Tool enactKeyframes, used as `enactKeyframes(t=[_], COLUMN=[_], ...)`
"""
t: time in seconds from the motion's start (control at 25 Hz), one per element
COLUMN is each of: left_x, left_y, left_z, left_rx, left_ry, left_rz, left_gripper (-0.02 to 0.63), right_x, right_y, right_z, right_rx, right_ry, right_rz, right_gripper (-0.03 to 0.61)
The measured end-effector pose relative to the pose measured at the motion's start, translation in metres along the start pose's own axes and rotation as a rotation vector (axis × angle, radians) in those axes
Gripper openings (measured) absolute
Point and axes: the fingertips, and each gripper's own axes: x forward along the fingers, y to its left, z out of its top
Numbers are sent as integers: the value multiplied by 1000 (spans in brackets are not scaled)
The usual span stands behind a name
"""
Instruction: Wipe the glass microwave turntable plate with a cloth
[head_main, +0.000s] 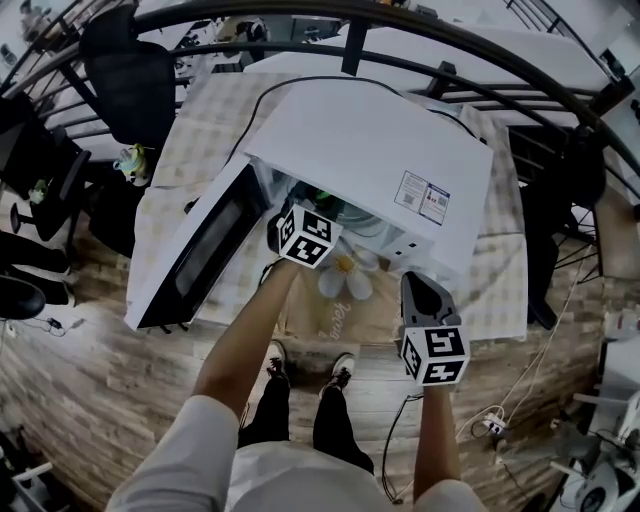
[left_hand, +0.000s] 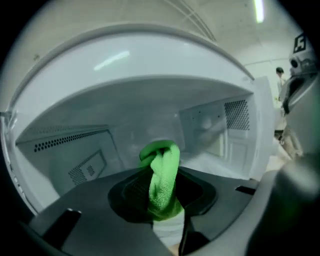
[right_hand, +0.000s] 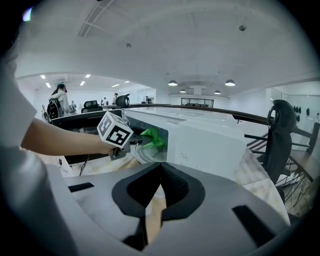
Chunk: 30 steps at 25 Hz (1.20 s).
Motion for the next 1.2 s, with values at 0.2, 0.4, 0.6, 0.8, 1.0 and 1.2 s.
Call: enactKeyframes(t=[0.2, 0.4, 0.6, 0.8, 1.0, 1.2], left_x=[22, 27, 12, 0, 2, 0], left_y=[45, 35, 14, -20, -58, -110], left_z=[-28, -54, -54, -51, -43, -25], left_rx=[1, -125, -173, -191, -211, -268], left_ry=[142, 215, 175, 159, 150, 151], left_rz=[96, 13, -104, -170, -237, -382], left_gripper=[127, 126, 126, 126, 126, 124], right_x=[-1, -2, -2, -2, -5, -6], right_y=[-2, -5, -11, -15, -11, -5], right_z=[-12, -17, -20, -20, -19, -19], right_rx=[2, 6, 12, 20, 22, 25], right_ry=[23, 33, 35, 31, 21, 20], right_rz=[-2, -7, -12, -19, -13, -11], right_gripper=[12, 12, 12, 13, 12, 12])
